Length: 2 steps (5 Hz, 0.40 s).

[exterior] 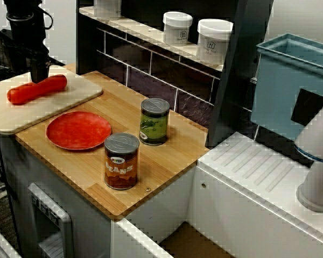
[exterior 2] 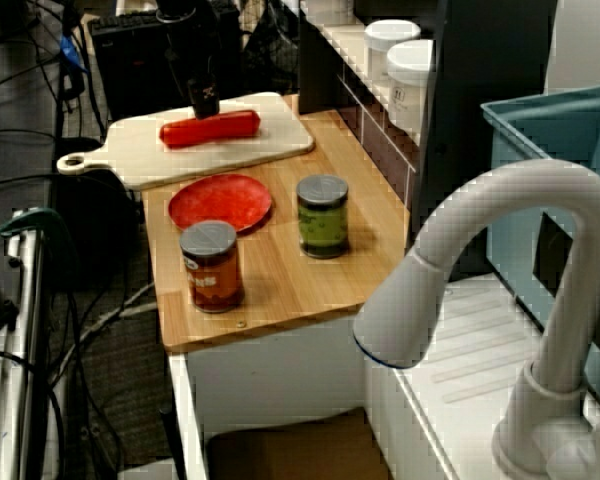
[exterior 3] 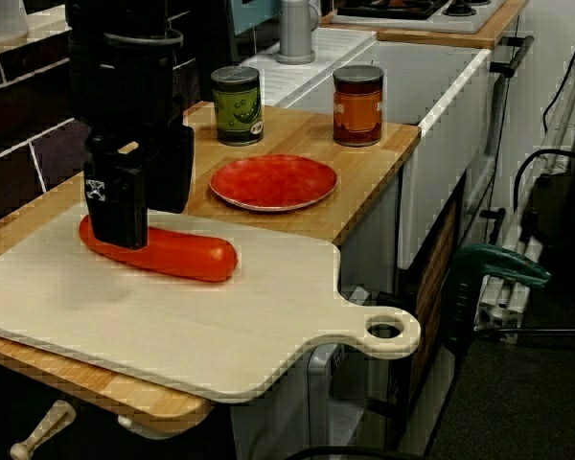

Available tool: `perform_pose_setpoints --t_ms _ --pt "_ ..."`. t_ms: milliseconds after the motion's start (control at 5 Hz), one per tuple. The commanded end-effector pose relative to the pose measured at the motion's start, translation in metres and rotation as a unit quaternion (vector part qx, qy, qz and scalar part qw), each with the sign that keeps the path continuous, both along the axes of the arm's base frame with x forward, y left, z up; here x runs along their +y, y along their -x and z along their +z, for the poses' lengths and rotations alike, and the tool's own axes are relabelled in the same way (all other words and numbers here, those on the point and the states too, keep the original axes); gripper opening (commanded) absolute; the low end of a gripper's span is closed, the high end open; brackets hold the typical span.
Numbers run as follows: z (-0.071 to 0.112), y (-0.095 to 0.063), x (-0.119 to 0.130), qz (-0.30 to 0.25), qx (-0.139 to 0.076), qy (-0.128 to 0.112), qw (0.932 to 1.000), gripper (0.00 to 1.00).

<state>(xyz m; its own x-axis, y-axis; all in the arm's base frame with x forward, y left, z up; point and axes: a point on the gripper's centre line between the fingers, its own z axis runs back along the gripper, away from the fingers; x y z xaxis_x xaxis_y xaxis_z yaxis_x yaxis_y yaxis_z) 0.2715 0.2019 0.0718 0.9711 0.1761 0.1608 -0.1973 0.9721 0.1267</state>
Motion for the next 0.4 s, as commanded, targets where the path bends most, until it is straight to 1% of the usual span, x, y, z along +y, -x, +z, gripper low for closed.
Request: perform_pose_setpoints --t_ms 0,200 --pt "0.0145 -0.0021 -0.0026 -0.005 -0.019 -0.005 0.9998 1.0" --pt "0.0107 -0.0017 -0.0058 -0.007 -0.018 -0.008 0.9998 1.0"
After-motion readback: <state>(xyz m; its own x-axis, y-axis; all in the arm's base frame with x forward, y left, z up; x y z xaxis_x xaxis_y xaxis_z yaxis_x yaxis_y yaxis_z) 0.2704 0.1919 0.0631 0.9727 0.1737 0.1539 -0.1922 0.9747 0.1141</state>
